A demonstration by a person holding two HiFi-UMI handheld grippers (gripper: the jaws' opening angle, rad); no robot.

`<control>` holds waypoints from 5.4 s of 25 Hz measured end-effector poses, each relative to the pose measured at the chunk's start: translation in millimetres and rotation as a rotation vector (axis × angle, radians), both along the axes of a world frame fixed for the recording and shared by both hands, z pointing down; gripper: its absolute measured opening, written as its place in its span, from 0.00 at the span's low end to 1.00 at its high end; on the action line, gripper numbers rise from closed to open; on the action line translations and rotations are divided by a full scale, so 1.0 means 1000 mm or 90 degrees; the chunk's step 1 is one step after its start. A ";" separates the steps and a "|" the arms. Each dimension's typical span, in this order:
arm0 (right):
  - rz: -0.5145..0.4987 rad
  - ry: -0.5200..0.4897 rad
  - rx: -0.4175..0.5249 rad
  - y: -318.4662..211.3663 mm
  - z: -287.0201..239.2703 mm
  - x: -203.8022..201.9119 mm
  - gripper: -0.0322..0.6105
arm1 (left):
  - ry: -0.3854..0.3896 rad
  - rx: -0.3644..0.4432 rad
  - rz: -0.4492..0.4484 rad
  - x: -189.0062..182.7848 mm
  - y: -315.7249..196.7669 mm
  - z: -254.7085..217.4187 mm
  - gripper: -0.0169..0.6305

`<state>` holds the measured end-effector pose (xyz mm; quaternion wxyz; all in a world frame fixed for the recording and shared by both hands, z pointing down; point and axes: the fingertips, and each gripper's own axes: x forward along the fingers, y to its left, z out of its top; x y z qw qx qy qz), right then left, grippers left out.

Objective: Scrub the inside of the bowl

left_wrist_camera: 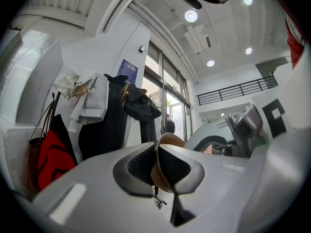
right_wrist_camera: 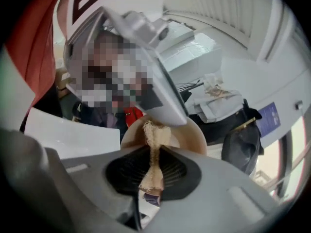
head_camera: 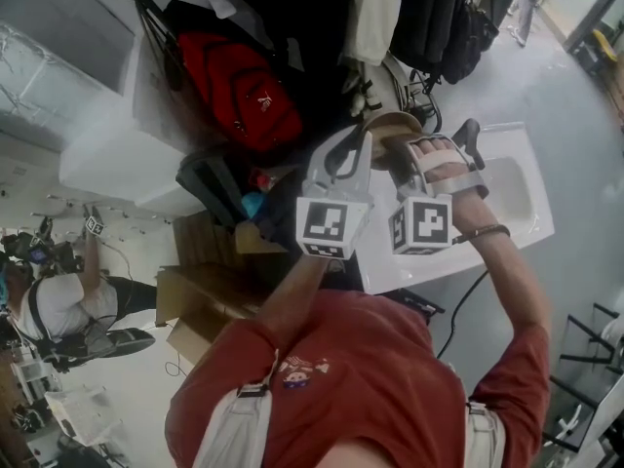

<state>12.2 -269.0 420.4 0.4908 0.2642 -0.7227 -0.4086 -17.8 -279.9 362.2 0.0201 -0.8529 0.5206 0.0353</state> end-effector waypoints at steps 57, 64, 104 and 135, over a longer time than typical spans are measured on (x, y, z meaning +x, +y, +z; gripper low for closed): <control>0.342 -1.388 -0.850 -0.035 -0.024 0.042 0.13 | -0.008 0.046 0.004 0.017 -0.001 -0.017 0.08; 0.327 -1.227 -0.666 -0.034 -0.026 0.042 0.13 | -0.006 0.048 0.010 0.018 0.000 -0.017 0.08; -0.043 0.047 0.194 -0.005 -0.018 0.003 0.13 | 0.017 0.024 0.030 0.010 0.006 -0.019 0.08; 0.122 -0.346 -0.080 -0.016 -0.035 0.021 0.13 | 0.011 0.036 0.033 0.022 0.006 -0.022 0.08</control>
